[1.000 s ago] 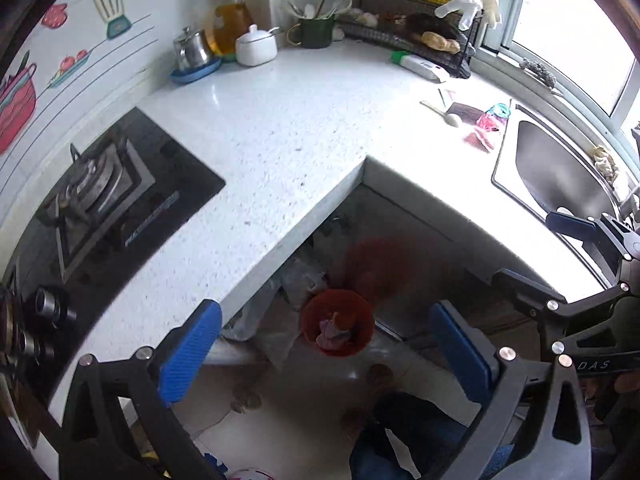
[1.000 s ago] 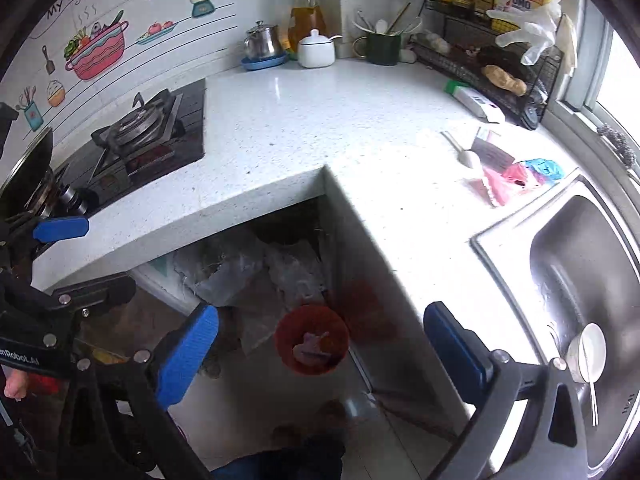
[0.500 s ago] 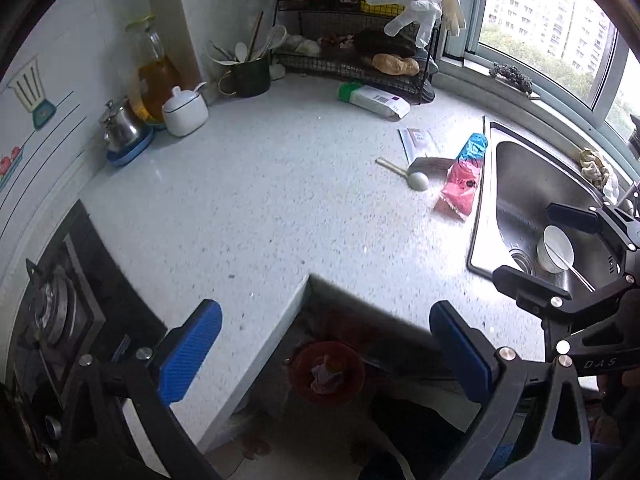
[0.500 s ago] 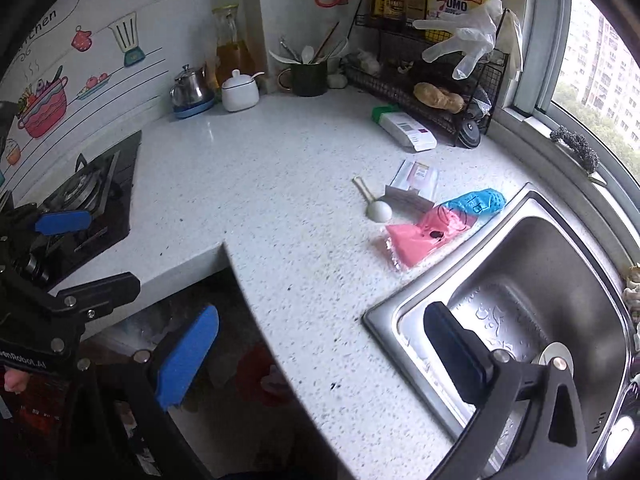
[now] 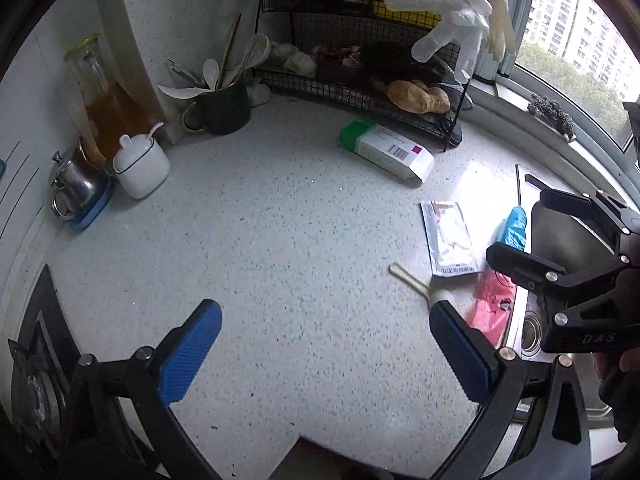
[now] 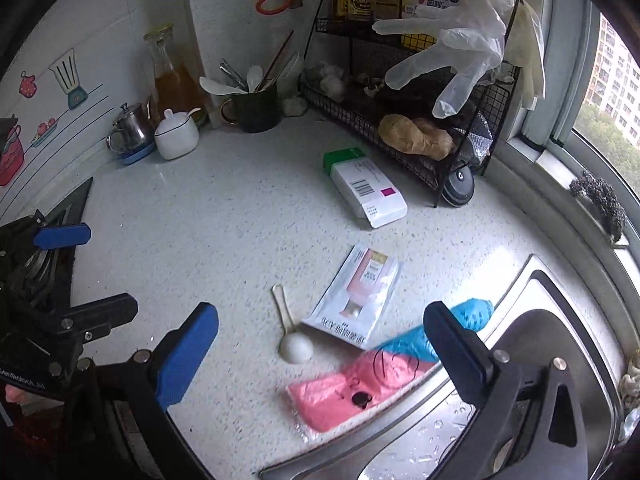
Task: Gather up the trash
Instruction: 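Grasp the white-and-green medicine box with the right tool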
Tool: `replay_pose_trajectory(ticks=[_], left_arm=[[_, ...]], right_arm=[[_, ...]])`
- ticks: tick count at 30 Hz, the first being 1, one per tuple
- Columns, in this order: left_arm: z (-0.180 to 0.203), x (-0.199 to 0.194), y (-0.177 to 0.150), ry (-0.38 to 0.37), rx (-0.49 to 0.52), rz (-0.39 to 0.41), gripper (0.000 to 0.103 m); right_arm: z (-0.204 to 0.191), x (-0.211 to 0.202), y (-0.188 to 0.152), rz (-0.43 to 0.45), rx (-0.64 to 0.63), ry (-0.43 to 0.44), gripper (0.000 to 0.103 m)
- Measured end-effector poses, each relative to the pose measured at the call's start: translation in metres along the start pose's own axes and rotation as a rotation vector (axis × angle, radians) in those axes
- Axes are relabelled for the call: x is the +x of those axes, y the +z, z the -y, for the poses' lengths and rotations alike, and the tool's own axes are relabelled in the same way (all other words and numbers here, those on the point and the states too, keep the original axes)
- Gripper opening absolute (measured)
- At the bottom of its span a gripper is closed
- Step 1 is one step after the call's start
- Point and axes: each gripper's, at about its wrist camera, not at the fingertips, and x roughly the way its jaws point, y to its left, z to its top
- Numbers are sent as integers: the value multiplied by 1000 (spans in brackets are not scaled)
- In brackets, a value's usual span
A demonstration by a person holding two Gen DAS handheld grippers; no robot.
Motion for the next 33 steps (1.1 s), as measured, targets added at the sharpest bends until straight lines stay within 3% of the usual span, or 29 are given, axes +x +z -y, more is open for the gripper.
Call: replay_pose_trajectory(ticks=[11, 18, 24, 25, 29, 30, 33], left_arm=[[-19, 68, 62, 8, -65, -56, 103], [-29, 111, 74, 4, -77, -103, 103], [-37, 132, 76, 19, -103, -135, 103], [-38, 133, 75, 20, -109, -140, 103], [-41, 135, 73, 28, -113, -149, 103], [-41, 134, 72, 30, -109, -150, 103], [-39, 130, 68, 32, -102, -150, 103]], right_arm=[[33, 77, 59, -52, -55, 24, 102], [42, 130, 76, -86, -102, 40, 102], [42, 158, 84, -109, -121, 58, 95], [41, 161, 84, -115, -124, 59, 93], [41, 170, 84, -132, -143, 73, 70], [39, 173, 84, -137, -151, 78, 59], [38, 168, 80, -130, -163, 87, 56]])
